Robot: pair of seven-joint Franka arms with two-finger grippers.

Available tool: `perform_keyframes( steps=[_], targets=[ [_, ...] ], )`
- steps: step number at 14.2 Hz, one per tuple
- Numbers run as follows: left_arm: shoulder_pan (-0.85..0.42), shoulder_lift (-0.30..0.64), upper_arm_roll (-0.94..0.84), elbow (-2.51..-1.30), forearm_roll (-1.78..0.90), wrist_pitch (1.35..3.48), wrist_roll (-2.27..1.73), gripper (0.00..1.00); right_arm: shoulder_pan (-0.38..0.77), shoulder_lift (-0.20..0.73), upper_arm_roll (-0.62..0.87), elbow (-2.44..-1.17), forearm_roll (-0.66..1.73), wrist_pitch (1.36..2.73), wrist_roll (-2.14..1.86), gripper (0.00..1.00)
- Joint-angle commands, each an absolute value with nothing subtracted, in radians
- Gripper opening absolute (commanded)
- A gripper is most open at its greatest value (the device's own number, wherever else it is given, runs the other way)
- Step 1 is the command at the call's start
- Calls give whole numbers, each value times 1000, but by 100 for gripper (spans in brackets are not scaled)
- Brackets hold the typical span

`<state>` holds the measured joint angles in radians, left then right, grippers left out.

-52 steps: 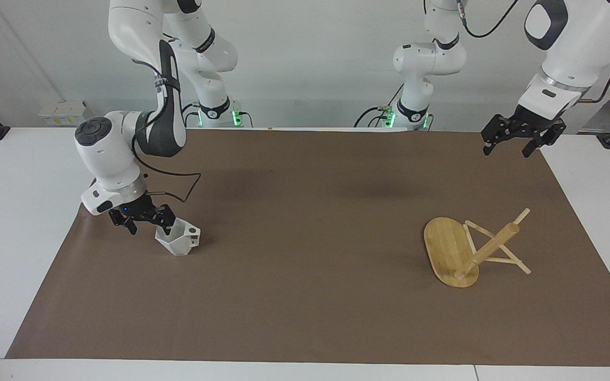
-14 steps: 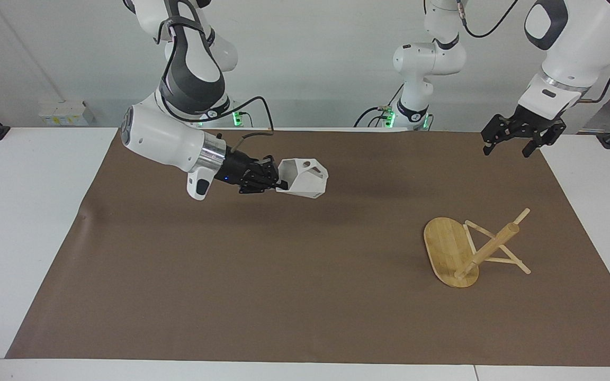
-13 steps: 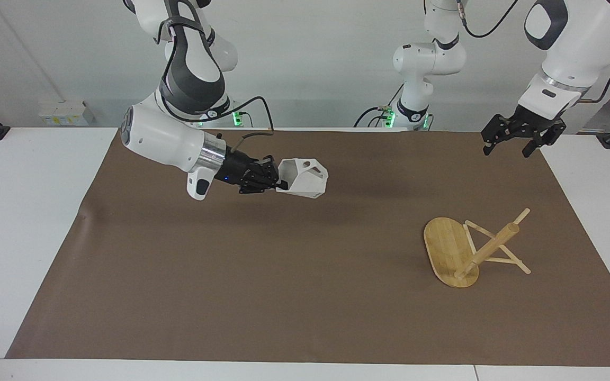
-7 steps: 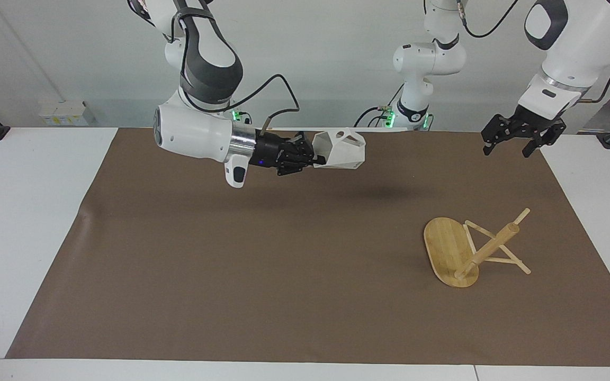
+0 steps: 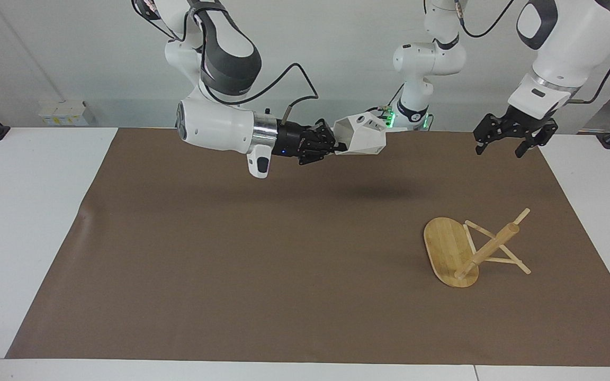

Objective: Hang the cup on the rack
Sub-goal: 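Carry the cup toward the rack with the right gripper while the left gripper approaches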

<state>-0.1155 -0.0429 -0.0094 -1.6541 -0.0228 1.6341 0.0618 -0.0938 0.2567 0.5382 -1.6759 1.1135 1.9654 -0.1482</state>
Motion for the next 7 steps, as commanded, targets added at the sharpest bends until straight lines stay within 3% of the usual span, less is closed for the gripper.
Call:
perform_keyframes(
  steps=[1, 7],
  targets=[
    [-156, -74, -5, -1697, -11, 1698, 80, 100, -106, 259, 574, -1667, 1135, 1989, -121, 0],
    [-183, -100, -6, -1770, -52, 1772, 491, 100, -106, 262, 597, -1669, 1138, 2052, -114, 0]
  ],
)
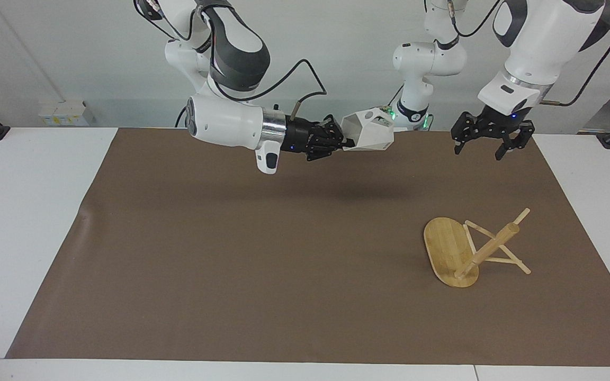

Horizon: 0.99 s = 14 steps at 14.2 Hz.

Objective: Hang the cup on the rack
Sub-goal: 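Grasp the cup's far end with the left gripper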

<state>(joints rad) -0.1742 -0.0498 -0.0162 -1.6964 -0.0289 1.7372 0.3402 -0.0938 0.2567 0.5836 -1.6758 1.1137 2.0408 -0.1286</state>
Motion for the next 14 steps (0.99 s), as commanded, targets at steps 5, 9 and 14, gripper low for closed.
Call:
perform_keyframes(
  steps=[5, 9, 14],
  targets=[
    [-166, -110, -2, -1782, -159, 1735, 930, 100, -106, 264, 597, -1667, 1144, 2065, -97, 0],
    [-167, -123, -2, -1798, -256, 1695, 998, 100, -106, 262, 598, -1667, 1143, 2066, -92, 0],
    [-210, -126, -6, -1798, -345, 1704, 1035, 100, -106, 262, 597, -1669, 1143, 2068, -84, 0]
  ],
)
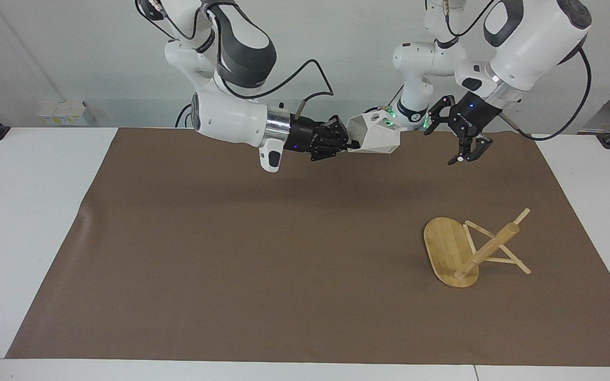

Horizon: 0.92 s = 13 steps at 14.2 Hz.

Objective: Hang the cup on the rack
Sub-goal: 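Grasp the cup's far end with the left gripper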

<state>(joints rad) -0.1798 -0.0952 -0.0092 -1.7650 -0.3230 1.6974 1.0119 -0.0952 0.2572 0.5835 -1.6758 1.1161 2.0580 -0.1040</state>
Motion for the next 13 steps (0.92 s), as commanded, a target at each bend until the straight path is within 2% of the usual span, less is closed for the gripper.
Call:
perform_keyframes(
  steps=[1, 10, 13],
  targets=[
    [-221, -126, -8, -1798, -347, 1703, 1037, 100, -106, 262, 597, -1669, 1141, 2068, -84, 0],
    [-288, -124, -20, -1795, -428, 1750, 1008, 100, -104, 264, 621, -1671, 1141, 2131, -64, 0],
    [-349, -115, -21, -1795, -428, 1882, 953, 100, -104, 264, 621, -1672, 1141, 2131, -64, 0]
  ],
)
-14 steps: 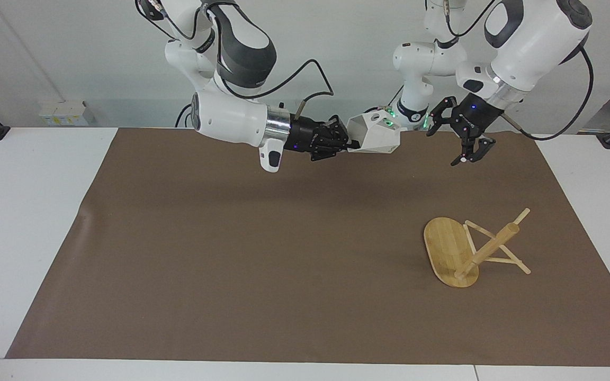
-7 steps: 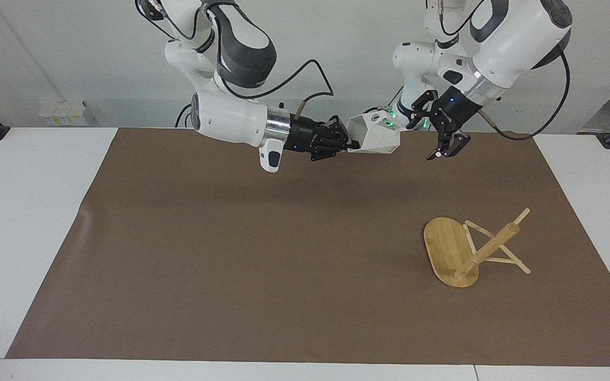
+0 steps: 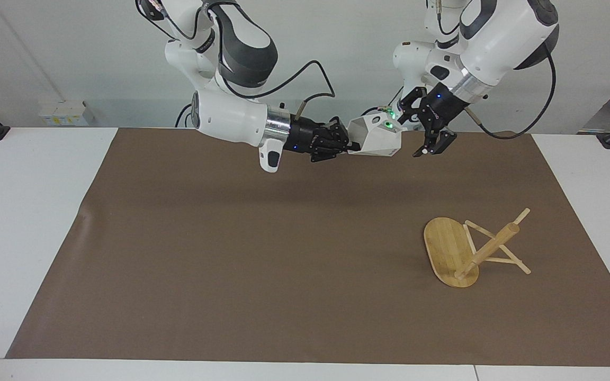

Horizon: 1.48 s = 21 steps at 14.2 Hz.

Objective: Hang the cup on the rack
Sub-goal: 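Grasp the cup's far end with the left gripper, then release the cup from the right gripper while the left gripper holds it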

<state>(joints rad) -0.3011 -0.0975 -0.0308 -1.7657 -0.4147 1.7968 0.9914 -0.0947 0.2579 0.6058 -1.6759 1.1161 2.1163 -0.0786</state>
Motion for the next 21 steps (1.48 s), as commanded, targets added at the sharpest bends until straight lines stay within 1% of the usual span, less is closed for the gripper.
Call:
perform_keyframes(
  steps=[1, 6, 7, 8, 9, 10, 11, 12, 13, 16, 17, 18, 19, 20, 21],
  targets=[
    [-353, -115, -21, -1796, -429, 1885, 948, 100, -104, 264, 621, -1672, 1141, 2132, -64, 0],
    [-357, -121, -21, -1805, -428, 1871, 899, 100, -104, 264, 621, -1672, 1141, 2131, -64, 0],
    [-360, -121, -21, -1805, -426, 1871, 894, 88, -104, 264, 621, -1672, 1141, 2131, -64, 0],
    [-362, -121, -21, -1805, -422, 1873, 894, 71, -104, 264, 621, -1672, 1141, 2131, -63, 0],
    [-362, -121, -21, -1805, -419, 1873, 894, 61, -104, 264, 621, -1672, 1141, 2131, -63, 0],
    [-362, -121, -20, -1805, -417, 1871, 891, 45, -104, 264, 621, -1672, 1141, 2131, -63, 0],
    [-362, -121, -20, -1805, -414, 1874, 894, 17, -104, 264, 621, -1674, 1141, 2131, -63, 0],
    [-361, -121, -20, -1805, -414, 1878, 894, 7, -104, 264, 621, -1672, 1141, 2131, -61, 0],
    [-354, -120, -20, -1805, -414, 1878, 894, 0, -104, 264, 621, -1672, 1141, 2131, -58, 0],
    [-348, -118, -20, -1802, -414, 1887, 890, 0, -104, 261, 621, -1672, 1140, 2131, -29, 0],
    [-347, -117, -18, -1802, -414, 1888, 882, 0, -104, 259, 621, -1672, 1138, 2132, -29, 8],
    [-345, -117, -18, -1802, -414, 1887, 879, 0, -104, 259, 621, -1672, 1138, 2132, -28, 27],
    [-342, -118, -17, -1804, -414, 1887, 871, 0, -104, 259, 621, -1672, 1137, 2132, -28, 33],
    [-331, -118, -18, -1804, -414, 1887, 864, 0, -104, 259, 621, -1674, 1134, 2132, -28, 43],
    [-328, -118, -17, -1804, -414, 1881, 861, 0, -104, 259, 621, -1672, 1131, 2132, -29, 63]
  ],
)
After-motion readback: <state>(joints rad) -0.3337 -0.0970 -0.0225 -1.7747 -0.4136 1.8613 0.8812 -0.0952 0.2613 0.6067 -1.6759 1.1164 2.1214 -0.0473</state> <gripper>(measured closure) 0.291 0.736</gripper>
